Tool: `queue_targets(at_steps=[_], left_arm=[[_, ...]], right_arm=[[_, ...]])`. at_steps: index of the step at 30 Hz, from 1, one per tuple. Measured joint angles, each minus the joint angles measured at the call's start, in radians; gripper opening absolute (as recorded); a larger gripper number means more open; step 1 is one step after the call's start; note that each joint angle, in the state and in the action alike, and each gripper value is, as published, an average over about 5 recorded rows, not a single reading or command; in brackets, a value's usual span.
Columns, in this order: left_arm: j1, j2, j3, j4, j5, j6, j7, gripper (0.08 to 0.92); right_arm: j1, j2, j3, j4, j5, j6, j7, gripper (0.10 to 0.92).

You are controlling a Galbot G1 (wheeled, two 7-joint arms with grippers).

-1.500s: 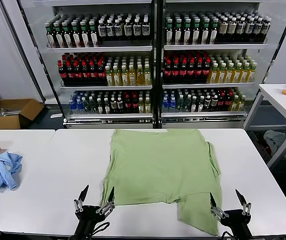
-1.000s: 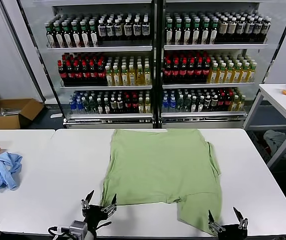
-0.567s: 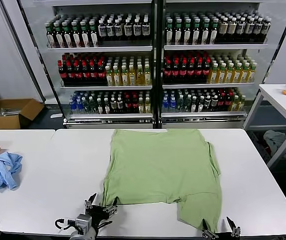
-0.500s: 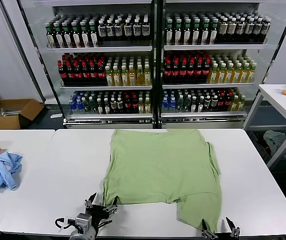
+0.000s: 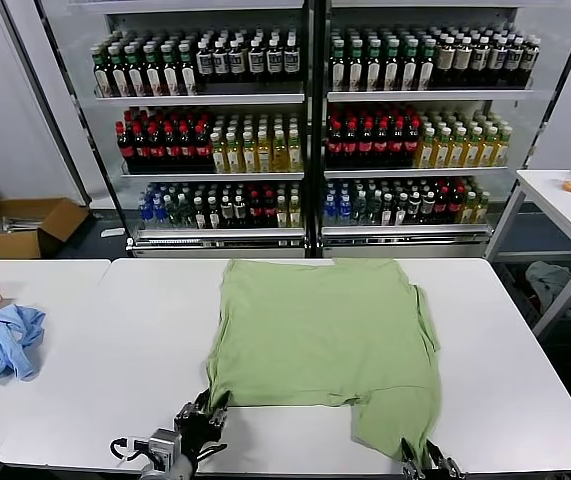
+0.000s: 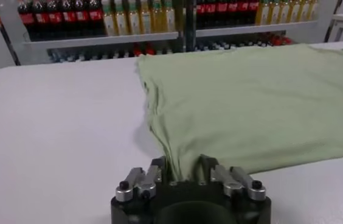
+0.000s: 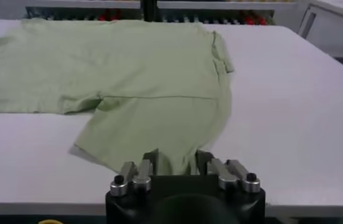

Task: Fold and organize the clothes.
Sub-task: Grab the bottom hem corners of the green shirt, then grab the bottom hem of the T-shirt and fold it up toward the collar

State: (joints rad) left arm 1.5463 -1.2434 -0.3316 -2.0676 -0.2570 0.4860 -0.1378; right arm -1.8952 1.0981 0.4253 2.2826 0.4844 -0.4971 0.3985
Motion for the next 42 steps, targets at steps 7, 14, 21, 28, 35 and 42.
queue_targets(at_steps=[7,14,21,28,35,42], left_arm=[[0.023,-0.004,-0.021,-0.024,-0.031,-0.032,0.010,0.145],[0.055,0.012,-0.063,-0.077,-0.088,-0.077,0.026,0.128],[0.093,0.034,-0.125,-0.150,-0.160,-0.101,0.034,0.128],[0.093,0.062,-0.158,-0.188,-0.219,-0.114,0.046,0.128],[0.052,0.092,-0.152,-0.167,-0.247,-0.123,0.049,0.128],[-0.039,0.127,-0.113,-0.086,-0.265,-0.141,0.049,0.128]], right_arm=[[-0.013,-0.008,0.017,0.030,0.050,-0.005,-0.019,0.155],[-0.008,-0.035,0.062,0.075,0.062,0.066,-0.063,0.104],[0.014,-0.075,0.141,0.111,0.083,0.139,-0.095,0.104],[0.063,-0.113,0.184,0.106,0.103,0.177,-0.109,0.104],[0.167,-0.156,0.182,0.052,0.123,0.192,-0.114,0.104],[0.329,-0.205,0.120,-0.049,0.127,0.190,-0.122,0.104]])
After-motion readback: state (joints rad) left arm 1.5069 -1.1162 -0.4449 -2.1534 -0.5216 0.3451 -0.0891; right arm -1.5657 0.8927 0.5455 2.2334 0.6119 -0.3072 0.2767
